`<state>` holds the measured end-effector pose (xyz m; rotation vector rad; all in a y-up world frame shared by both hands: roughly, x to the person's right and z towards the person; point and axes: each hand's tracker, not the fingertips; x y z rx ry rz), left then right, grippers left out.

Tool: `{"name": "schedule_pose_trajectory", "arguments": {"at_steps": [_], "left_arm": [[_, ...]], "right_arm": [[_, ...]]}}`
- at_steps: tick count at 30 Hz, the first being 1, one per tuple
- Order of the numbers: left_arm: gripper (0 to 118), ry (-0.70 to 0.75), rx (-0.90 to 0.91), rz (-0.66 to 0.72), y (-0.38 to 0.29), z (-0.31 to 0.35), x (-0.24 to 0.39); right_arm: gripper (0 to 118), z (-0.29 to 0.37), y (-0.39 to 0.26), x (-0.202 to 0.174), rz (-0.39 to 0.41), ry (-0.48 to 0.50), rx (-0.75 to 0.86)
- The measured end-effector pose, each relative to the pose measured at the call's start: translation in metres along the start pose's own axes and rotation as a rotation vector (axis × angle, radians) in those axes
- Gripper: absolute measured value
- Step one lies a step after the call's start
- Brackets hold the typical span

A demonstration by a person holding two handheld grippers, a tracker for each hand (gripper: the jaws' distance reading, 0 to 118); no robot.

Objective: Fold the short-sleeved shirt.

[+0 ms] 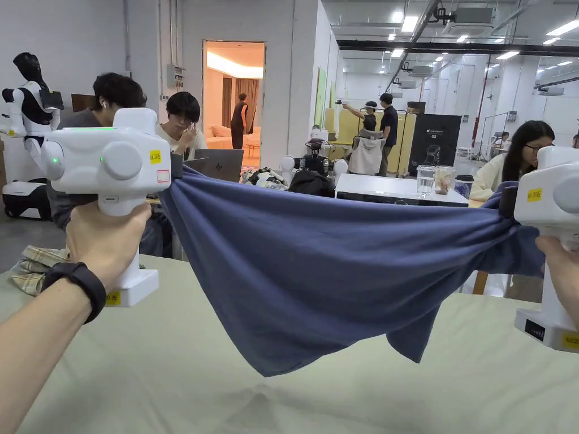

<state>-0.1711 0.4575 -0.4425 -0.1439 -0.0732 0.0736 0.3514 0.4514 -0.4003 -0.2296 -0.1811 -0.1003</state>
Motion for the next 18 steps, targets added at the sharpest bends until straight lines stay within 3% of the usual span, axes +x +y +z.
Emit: {"name": "schedule_pose_trajectory", "arguments": {"at_steps": [5,11,15,18], "left_arm": [[0,-0.008,-0.051,-0.018,-0.041,-0.020,0.003],[0,-0.057,-0.225,0.066,-0.162,0.005,-0.005],[0,-0.129,-0.329,0.027,-0.239,0.073,-0.007],[0,-0.126,-0.376,0.045,-0.290,0.128,-0.015]], "right_arm": [[4,-0.019,-0.030,0.002,-0.001,0.009,-0.042],[4,-0.013,-0.149,0.023,0.051,0.022,-0.155],[4,0.033,-0.235,0.052,-0.029,0.081,-0.257],[4,0.079,-0.295,0.070,-0.063,0.023,-0.282]]}}
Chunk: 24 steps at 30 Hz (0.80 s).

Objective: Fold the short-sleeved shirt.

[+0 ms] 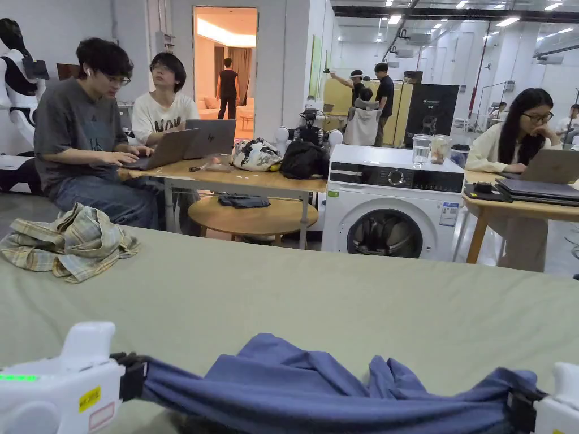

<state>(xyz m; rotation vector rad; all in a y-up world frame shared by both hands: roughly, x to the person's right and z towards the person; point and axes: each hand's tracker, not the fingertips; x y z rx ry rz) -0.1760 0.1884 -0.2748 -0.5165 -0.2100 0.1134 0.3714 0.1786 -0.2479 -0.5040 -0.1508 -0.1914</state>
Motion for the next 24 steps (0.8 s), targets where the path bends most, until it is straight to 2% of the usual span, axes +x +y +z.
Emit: {"name": "schedule_pose_trajectory", "arguments": {"at_steps": [3,6,10,15,16,17,18,19,20,21,24], "left_arm": [[0,-0.006,-0.044,0.084,-0.042,0.032,-0.005],[0,0.012,-0.058,0.088,-0.070,0.055,-0.006],[0,0.016,-0.104,0.069,-0.094,0.075,-0.007],[0,0.012,-0.114,0.113,-0.111,0.074,-0.026],[0,0.017,-0.115,0.105,-0.114,0.070,-0.029],[0,0.024,-0.128,0.086,-0.116,0.067,-0.031],[8,0.036,-0.135,0.062,-0.116,0.066,-0.031],[38,0.052,-0.120,0.039,-0.117,0.066,-0.031],[61,0.027,-0.083,0.025,-0.115,0.069,-0.032],[75,0.007,-0.053,0.024,-0.111,0.071,-0.031],[78,0.008,0.073,-0.004,-0.085,0.076,-0.018]], "right_arm": [[4,0.029,-0.054,0.014,-0.153,-0.032,-0.030],[4,0.055,-0.096,0.018,-0.214,-0.045,-0.039],[4,0.083,-0.128,0.020,-0.217,-0.058,-0.078],[5,0.095,-0.145,0.017,-0.170,-0.072,-0.096],[12,0.094,-0.146,0.018,-0.150,-0.072,-0.102],[27,0.094,-0.146,0.018,-0.120,-0.099,-0.108],[46,0.096,-0.147,0.019,-0.105,-0.113,-0.091],[66,0.101,-0.147,0.021,-0.097,-0.112,-0.075],[70,0.108,-0.144,0.023,-0.098,-0.113,-0.034],[70,0.114,-0.141,0.023,-0.096,-0.110,0.004],[70,0.131,-0.118,0.016,-0.072,-0.086,0.134]]}}
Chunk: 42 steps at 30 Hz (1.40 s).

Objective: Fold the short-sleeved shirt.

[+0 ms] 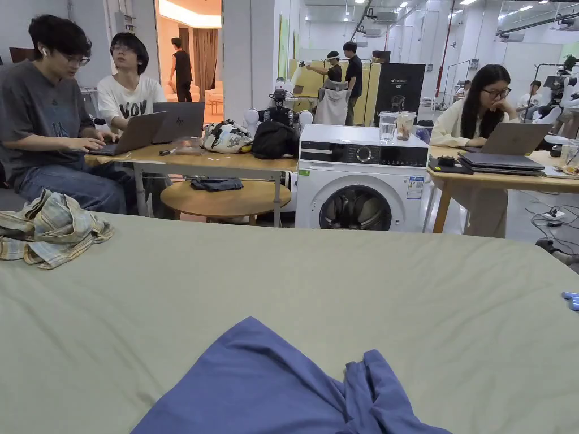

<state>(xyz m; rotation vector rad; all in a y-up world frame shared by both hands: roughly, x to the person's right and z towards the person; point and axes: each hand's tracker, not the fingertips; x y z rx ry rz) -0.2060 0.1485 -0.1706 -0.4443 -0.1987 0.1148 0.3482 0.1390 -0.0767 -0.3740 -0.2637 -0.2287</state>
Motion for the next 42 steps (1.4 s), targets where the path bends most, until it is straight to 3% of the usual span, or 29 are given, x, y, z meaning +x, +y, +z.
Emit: {"name": "schedule_pose_trajectory", "arguments": {"at_steps": [3,7,9,10,11,12,13,20,25,26,27,28,29,30,36,37,38,41,42], "left_arm": [[78,-0.020,0.128,-0.036,0.031,0.001,0.027],[78,-0.029,0.247,-0.044,0.075,0.003,0.073],[78,-0.054,0.261,-0.036,0.088,0.002,0.084],[74,-0.058,0.267,-0.040,0.092,0.002,0.088],[62,-0.067,0.270,-0.046,0.094,0.003,0.092],[24,-0.073,0.273,-0.048,0.095,0.004,0.095],[0,-0.078,0.273,-0.051,0.095,0.005,0.097],[0,-0.077,0.224,-0.099,0.085,0.013,0.093],[0,-0.039,0.170,-0.033,0.066,0.015,0.043],[5,-0.027,0.139,-0.020,0.059,0.014,0.029],[24,-0.019,0.100,-0.009,0.052,0.013,0.017],[54,-0.013,0.034,0.006,0.043,0.011,0.005],[64,0.002,-0.032,0.024,0.031,0.009,-0.006],[65,0.012,-0.073,0.036,0.021,0.008,-0.015],[65,0.072,-0.265,0.063,-0.037,-0.025,-0.050],[65,0.059,-0.294,0.088,-0.041,-0.032,-0.012],[62,0.048,-0.327,0.116,-0.046,-0.040,-0.013],[42,0.101,-0.345,0.047,-0.056,-0.056,-0.010],[28,0.087,-0.330,0.023,-0.052,-0.054,-0.005]], "right_arm": [[76,-0.006,0.031,-0.021,0.021,0.070,0.042],[75,-0.020,0.059,-0.056,0.072,0.151,0.052],[58,-0.024,0.065,-0.072,0.125,0.188,0.071],[37,-0.024,0.067,-0.080,0.152,0.199,0.077],[22,-0.025,0.067,-0.086,0.173,0.201,0.084],[10,-0.026,0.067,-0.091,0.189,0.197,0.085],[0,-0.026,0.066,-0.095,0.202,0.195,0.086],[0,-0.027,0.058,-0.103,0.229,0.212,0.078],[0,-0.024,0.054,-0.099,0.217,0.231,0.068],[0,-0.022,0.052,-0.098,0.212,0.237,0.066],[0,-0.024,0.050,-0.096,0.207,0.242,0.063],[0,-0.024,0.048,-0.095,0.202,0.248,0.053],[0,-0.025,0.045,-0.094,0.198,0.250,0.042],[0,-0.026,0.042,-0.093,0.196,0.250,0.034],[0,-0.034,0.028,-0.085,0.172,0.261,-0.020],[0,-0.034,0.027,-0.083,0.167,0.261,-0.027],[0,-0.033,0.027,-0.081,0.165,0.256,-0.031],[0,-0.031,0.026,-0.073,0.175,0.226,-0.037],[0,-0.030,0.026,-0.069,0.177,0.212,-0.038]]}}
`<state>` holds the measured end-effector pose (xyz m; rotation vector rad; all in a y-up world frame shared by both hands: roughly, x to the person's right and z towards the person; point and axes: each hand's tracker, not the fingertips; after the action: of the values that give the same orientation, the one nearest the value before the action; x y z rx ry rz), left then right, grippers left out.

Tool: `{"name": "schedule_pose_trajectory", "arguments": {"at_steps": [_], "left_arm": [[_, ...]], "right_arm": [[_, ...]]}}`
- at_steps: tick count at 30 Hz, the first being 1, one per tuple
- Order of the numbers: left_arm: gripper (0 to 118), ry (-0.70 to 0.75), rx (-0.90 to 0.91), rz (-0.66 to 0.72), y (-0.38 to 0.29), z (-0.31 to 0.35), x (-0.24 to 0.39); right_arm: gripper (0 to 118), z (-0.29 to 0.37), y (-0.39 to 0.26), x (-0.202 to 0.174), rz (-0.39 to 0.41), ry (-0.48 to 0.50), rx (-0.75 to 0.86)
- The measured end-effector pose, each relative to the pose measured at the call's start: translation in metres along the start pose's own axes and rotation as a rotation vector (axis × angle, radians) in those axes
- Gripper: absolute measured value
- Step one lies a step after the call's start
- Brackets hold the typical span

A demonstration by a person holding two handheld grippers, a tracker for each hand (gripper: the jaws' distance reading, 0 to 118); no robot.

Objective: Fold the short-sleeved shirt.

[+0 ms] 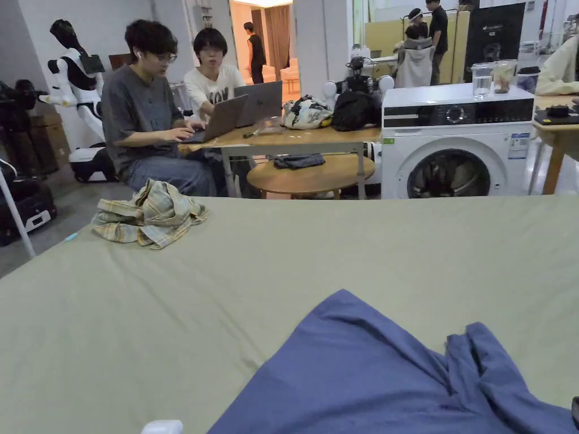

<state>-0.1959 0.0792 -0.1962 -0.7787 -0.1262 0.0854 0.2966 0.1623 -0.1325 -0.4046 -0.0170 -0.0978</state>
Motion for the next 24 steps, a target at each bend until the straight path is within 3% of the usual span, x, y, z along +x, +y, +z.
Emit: {"name": "schedule_pose_trajectory", "arguments": {"at_steps": [1,2,6,8,9,10,11,12,16,22,24], "left_arm": [[11,-0.003,-0.005,-0.024,0.003,0.002,0.004],[6,-0.025,-0.015,-0.047,0.004,0.003,0.011],[4,0.035,-0.035,-0.172,0.001,-0.002,0.033],[3,0.022,-0.052,-0.149,0.001,-0.003,0.035],[3,0.023,-0.053,-0.148,0.003,-0.003,0.035],[3,0.019,-0.058,-0.140,0.004,-0.003,0.035],[3,0.014,-0.062,-0.130,0.003,-0.001,0.032],[3,0.011,-0.066,-0.128,0.004,-0.001,0.031],[3,0.003,-0.062,-0.107,0.001,-0.007,0.023],[3,0.005,-0.064,-0.099,0.002,-0.005,0.024],[3,0.003,-0.065,-0.096,0.002,-0.008,0.020]], "right_arm": [[0,0.000,-0.001,0.003,-0.001,-0.010,-0.003],[0,0.000,-0.001,0.008,-0.009,-0.020,-0.007],[0,-0.011,0.004,0.024,-0.022,-0.054,-0.042],[0,-0.019,0.012,0.031,-0.011,-0.070,-0.071],[15,-0.024,0.015,0.034,-0.006,-0.066,-0.085],[50,-0.031,0.019,0.038,-0.002,-0.042,-0.119],[68,-0.040,0.025,0.041,0.002,-0.005,-0.144],[71,-0.049,0.030,0.043,-0.010,0.015,-0.151],[70,-0.110,0.060,0.044,-0.103,0.066,-0.287],[70,-0.228,0.063,0.027,-0.100,0.048,-0.567],[65,-0.249,0.053,0.026,-0.120,0.027,-0.625]]}}
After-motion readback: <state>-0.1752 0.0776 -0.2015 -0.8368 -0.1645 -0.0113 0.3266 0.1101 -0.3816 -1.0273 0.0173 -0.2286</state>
